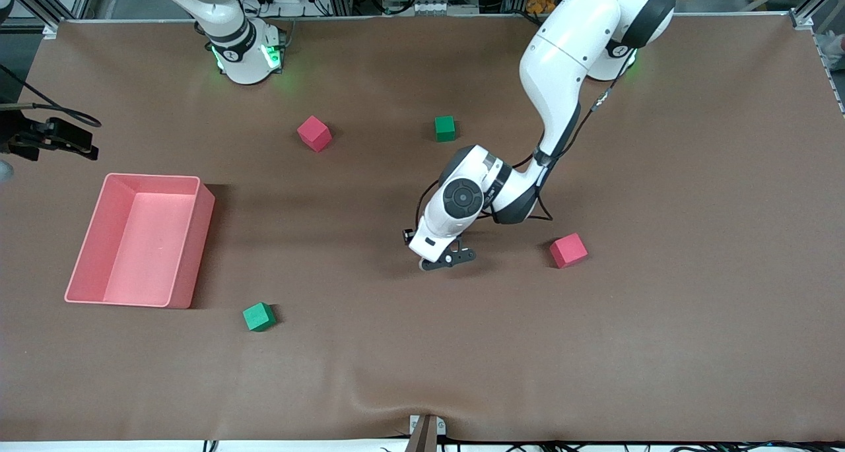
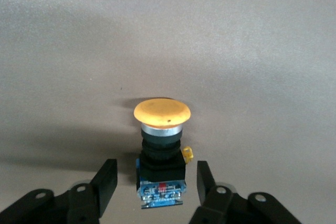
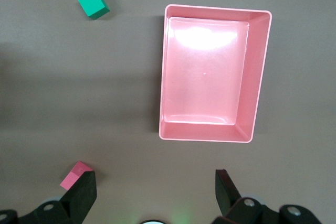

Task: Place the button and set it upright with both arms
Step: 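Lift the button off the table with the left gripper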

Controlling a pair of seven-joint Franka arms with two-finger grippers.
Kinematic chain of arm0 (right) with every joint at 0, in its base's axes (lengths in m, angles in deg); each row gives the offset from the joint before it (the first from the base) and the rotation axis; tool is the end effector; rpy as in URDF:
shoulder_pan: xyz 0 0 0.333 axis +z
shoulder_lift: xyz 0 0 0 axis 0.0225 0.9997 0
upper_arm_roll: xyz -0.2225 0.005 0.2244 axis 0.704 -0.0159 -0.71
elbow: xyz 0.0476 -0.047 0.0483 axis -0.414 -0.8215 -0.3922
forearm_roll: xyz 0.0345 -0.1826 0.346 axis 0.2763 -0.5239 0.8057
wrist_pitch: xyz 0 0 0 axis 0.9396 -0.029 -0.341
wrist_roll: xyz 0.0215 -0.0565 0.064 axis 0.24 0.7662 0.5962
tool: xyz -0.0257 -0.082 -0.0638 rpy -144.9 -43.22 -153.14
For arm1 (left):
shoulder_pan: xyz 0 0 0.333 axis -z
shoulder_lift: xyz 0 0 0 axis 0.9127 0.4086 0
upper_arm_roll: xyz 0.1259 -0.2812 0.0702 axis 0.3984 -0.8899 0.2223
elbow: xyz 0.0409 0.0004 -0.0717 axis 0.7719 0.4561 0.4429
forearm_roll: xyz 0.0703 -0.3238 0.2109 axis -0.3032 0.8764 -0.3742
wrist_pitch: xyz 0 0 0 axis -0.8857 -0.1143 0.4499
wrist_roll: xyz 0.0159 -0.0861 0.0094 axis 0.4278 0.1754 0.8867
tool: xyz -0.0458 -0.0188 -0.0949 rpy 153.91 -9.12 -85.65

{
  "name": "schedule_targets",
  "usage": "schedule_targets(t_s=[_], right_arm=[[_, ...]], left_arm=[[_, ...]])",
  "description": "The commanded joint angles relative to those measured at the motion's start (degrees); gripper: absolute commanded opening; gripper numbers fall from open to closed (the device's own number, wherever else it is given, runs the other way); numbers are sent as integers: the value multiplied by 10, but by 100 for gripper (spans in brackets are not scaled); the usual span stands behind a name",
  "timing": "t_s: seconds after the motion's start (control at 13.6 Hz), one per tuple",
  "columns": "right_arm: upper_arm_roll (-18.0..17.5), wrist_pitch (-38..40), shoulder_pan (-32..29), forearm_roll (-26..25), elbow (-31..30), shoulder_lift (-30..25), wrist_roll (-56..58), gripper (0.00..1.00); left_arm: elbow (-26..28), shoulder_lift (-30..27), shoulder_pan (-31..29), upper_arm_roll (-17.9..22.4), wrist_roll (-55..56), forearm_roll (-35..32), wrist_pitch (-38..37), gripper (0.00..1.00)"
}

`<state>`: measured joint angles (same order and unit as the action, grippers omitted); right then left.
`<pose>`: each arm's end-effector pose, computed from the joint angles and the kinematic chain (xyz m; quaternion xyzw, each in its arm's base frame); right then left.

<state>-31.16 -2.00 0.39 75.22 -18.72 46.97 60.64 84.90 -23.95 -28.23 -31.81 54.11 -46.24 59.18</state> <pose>0.5534 -0.0369 0.6181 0.9987 0.0032 -0.0497 0.0098 0.5619 -0.4991 0.1867 0.9860 0.1226 -0.0552 0.0986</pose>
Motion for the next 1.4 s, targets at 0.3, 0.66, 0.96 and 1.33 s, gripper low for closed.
schedule_targets(t_s=[0.3,0.66,0.96,1.33], right_arm=[[-13,-8,-6,3,-17,-21,-3,100],[-13,-13,-8,3,-16,-20,2,100],[-13,-21,-9,3,-15,-19,2,100],[-13,-25,-5,8,-13,-18,0,100]], left_arm=[[-14,10,2,4,-10,7,5,43],[-15,-25,0,6,-5,5,-32,24],[-14,-66,1,7,12,3,-47,21],[-4,-103,27,16,119,-94,-74,21]])
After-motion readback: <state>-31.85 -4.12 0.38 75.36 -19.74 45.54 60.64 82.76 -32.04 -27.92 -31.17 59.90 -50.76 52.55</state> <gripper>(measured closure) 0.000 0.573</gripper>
